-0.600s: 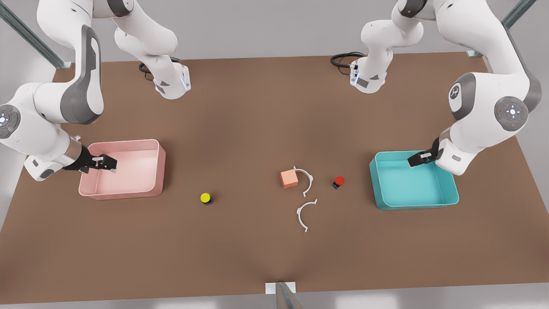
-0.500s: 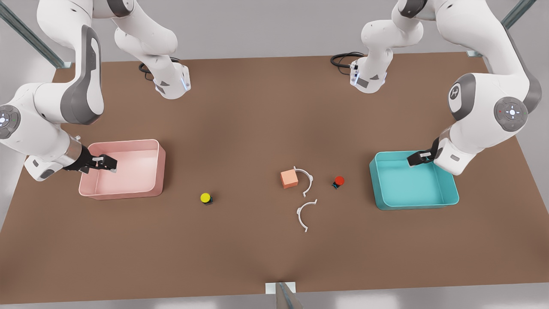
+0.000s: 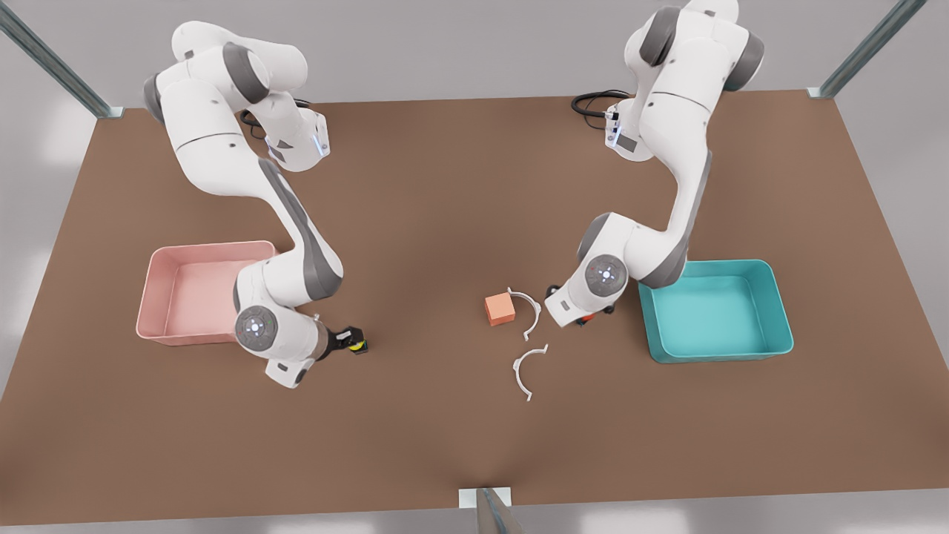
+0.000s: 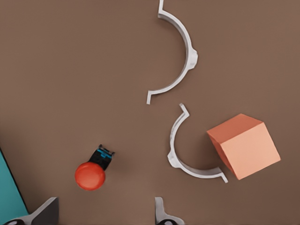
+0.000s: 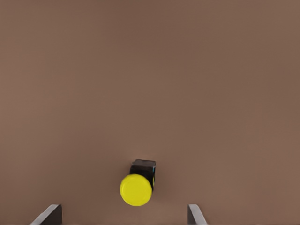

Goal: Place the red button in the blue storage box with the left arm, and place the yellow button in the pink storage box with the right arm

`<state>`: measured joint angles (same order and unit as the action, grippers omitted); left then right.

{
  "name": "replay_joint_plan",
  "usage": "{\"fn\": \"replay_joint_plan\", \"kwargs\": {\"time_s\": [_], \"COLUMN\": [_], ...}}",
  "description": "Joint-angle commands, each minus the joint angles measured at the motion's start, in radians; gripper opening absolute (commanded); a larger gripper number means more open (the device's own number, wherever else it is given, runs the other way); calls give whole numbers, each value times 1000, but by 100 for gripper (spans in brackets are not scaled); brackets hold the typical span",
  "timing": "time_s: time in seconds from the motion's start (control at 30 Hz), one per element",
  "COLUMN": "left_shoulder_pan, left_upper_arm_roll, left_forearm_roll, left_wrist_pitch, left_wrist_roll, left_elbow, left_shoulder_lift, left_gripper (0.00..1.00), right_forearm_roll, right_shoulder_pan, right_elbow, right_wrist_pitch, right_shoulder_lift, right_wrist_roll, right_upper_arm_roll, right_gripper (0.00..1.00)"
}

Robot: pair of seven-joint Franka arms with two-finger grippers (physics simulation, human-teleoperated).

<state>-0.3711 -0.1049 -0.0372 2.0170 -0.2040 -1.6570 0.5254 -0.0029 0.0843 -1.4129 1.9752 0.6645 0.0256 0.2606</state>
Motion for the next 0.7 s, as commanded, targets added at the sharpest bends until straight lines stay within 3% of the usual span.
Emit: {"fn": "replay_joint_plan", "kwargs": {"time_s": [0.0,0.07,0.37,0.57,0.67], "left_shoulder_pan": [0,0,3,3,3], "left_upper_arm_roll": [1,1,36,56,56], "left_forearm_roll": [-16,-32,-50,-50,-49], "left_wrist_pitch": [344,465,502,539,540], "left_wrist_roll": [29,37,60,72,71], "left_elbow": [-87,-233,-259,-310,-328], "left_shoulder_lift": [-28,-84,-67,-42,-31], "left_gripper": [100,100,99,100,99], "right_forearm_roll": [-2,-12,-11,-9,-9], "right_shoulder_pan": [15,28,-3,3,11], "right_elbow": [-12,-69,-170,-219,-221], "right_wrist_pitch": [89,109,151,352,386], "right_shoulder_lift": [15,13,24,69,101], "right_wrist_roll": [73,68,66,89,86], "right_upper_arm_roll": [3,2,0,2,2], "right_gripper": [100,100,100,100,93]}}
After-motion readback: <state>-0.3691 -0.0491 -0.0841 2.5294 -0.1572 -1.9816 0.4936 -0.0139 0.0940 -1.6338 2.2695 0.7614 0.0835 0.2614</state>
